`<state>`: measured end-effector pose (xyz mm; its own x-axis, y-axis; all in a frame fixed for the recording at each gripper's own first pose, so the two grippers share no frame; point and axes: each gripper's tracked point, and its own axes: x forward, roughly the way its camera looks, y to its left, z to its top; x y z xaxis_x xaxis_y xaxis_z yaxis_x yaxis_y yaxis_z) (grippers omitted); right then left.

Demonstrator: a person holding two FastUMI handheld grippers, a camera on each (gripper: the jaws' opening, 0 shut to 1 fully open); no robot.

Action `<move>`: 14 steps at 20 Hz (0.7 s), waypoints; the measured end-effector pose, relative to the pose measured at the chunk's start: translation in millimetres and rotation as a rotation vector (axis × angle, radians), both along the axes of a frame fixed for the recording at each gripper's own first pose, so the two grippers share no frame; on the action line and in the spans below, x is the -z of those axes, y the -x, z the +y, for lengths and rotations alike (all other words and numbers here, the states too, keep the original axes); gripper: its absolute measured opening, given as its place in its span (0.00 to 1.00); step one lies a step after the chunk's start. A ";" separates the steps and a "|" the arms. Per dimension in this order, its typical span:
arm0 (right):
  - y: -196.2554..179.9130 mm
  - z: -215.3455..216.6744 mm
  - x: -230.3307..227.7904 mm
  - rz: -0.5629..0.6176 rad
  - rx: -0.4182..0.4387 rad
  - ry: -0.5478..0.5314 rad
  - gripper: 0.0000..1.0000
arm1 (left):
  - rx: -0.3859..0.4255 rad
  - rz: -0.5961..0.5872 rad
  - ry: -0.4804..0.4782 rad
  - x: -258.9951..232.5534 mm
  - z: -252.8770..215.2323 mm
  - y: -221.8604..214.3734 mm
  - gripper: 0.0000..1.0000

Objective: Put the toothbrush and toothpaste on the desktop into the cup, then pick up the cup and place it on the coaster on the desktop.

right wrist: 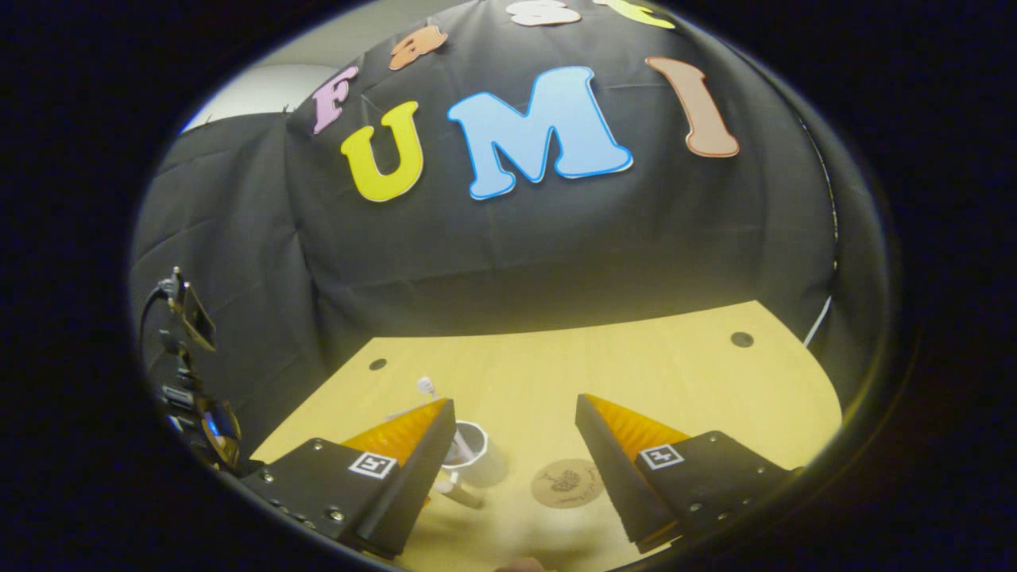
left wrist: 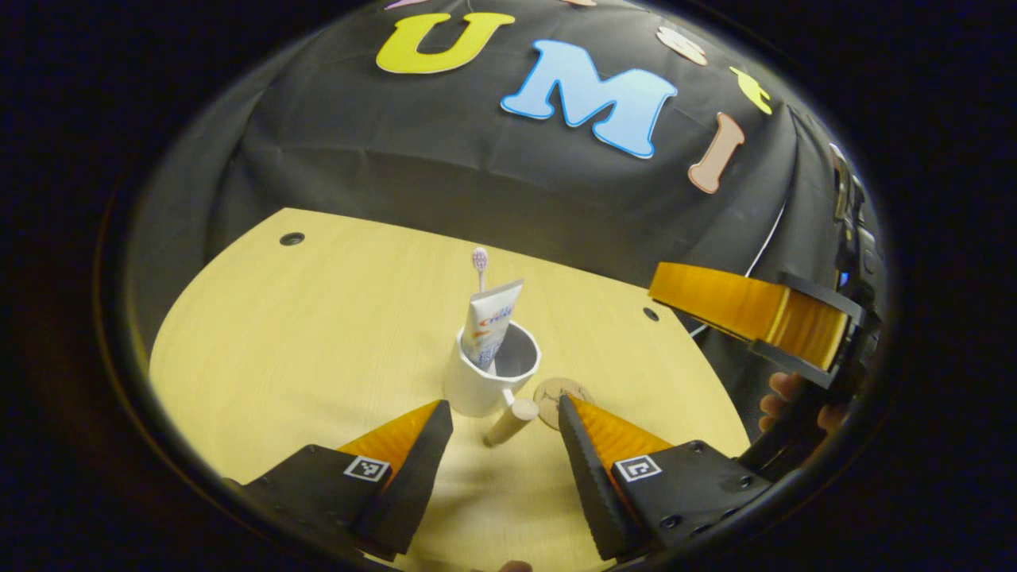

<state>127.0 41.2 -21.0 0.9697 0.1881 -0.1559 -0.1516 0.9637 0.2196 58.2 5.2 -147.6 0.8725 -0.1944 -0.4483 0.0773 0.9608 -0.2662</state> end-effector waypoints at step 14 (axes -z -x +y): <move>38.7 -56.0 33.6 0.077 0.046 0.035 0.95 | -0.004 0.329 -0.055 47.7 -16.0 -47.0 0.87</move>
